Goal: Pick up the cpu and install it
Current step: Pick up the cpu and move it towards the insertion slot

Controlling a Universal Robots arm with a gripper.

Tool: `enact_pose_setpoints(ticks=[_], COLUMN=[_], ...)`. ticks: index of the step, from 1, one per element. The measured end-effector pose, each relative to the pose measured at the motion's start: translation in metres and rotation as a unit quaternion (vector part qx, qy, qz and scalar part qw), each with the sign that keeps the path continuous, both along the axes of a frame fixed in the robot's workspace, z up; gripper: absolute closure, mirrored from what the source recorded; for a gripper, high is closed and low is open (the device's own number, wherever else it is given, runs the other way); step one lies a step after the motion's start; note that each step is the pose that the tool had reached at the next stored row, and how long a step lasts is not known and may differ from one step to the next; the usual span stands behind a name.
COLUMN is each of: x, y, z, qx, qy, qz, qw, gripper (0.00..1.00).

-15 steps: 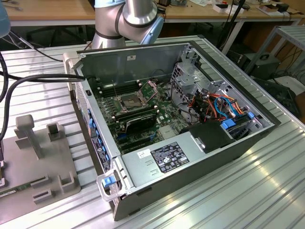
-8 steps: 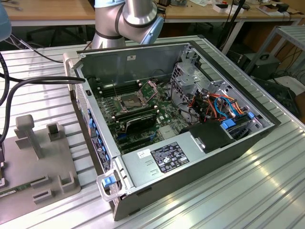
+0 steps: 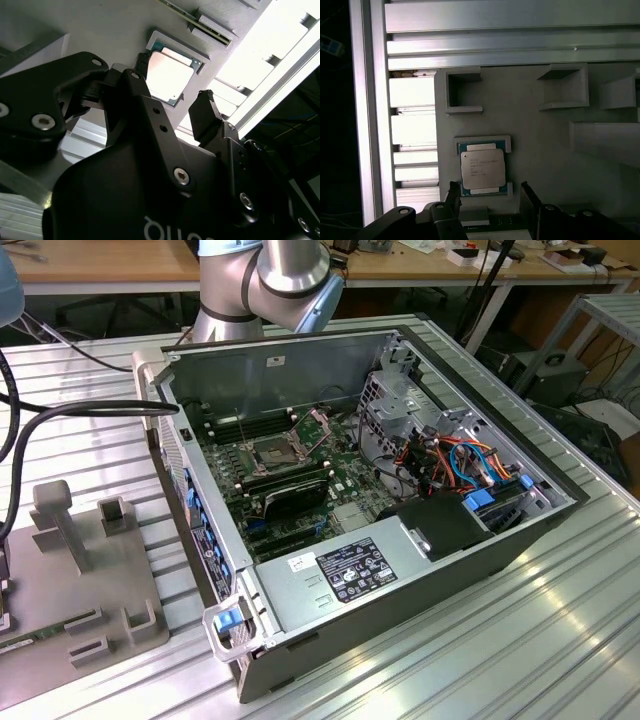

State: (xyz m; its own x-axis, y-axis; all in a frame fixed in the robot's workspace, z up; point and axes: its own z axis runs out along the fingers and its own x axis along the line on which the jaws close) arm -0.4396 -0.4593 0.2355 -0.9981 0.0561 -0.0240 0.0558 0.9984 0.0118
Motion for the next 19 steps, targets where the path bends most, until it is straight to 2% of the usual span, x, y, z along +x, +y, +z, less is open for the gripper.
enact_pose_setpoints(ticks=[3,4,12,14,19], x=[0.0,0.0,0.0,0.0,0.0], y=[0.0,0.0,0.0,0.0,0.0], z=[-0.0001,-0.0001,-0.0005,-0.002,-0.0076], qx=[0.0,0.0,0.0001,0.0,-0.0028], qy=[0.0,0.0,-0.0001,0.0,0.0], qz=[0.0,0.0,0.0,0.0,0.0], qw=[1.0,1.0,1.0,1.0,1.0], gripper=[0.39,0.32,0.32,0.32,0.32])
